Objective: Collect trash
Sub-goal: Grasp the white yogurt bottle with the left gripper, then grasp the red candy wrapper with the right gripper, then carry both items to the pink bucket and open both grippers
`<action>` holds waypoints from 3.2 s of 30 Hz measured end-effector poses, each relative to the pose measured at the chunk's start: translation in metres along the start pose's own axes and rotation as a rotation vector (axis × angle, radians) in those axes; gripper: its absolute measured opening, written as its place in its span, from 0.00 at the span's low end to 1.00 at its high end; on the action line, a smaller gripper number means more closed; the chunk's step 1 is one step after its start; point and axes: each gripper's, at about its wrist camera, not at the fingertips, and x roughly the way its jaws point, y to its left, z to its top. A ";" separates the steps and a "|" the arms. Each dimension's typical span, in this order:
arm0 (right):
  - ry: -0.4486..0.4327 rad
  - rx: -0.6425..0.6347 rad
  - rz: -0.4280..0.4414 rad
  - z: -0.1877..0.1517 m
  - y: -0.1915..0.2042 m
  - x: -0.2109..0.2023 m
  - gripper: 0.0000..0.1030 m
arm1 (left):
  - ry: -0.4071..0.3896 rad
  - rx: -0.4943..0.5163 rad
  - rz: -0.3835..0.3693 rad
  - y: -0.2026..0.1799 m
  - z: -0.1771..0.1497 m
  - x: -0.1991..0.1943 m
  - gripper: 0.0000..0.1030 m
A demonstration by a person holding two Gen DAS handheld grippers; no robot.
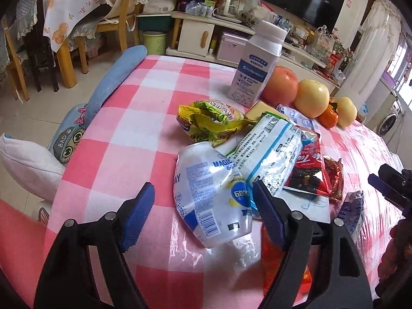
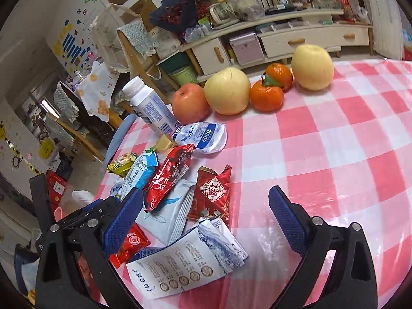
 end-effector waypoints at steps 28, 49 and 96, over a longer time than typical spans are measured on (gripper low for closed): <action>0.105 -0.232 -0.207 -0.004 0.016 0.063 0.38 | 0.037 0.000 -0.011 -0.003 -0.006 0.007 0.62; -0.061 -0.210 -0.090 0.003 0.032 0.017 0.35 | -0.070 -0.025 -0.045 0.005 -0.008 -0.037 0.62; 0.133 -0.732 0.358 -0.140 0.383 0.050 0.35 | -0.364 -0.553 0.377 0.215 -0.031 -0.210 0.62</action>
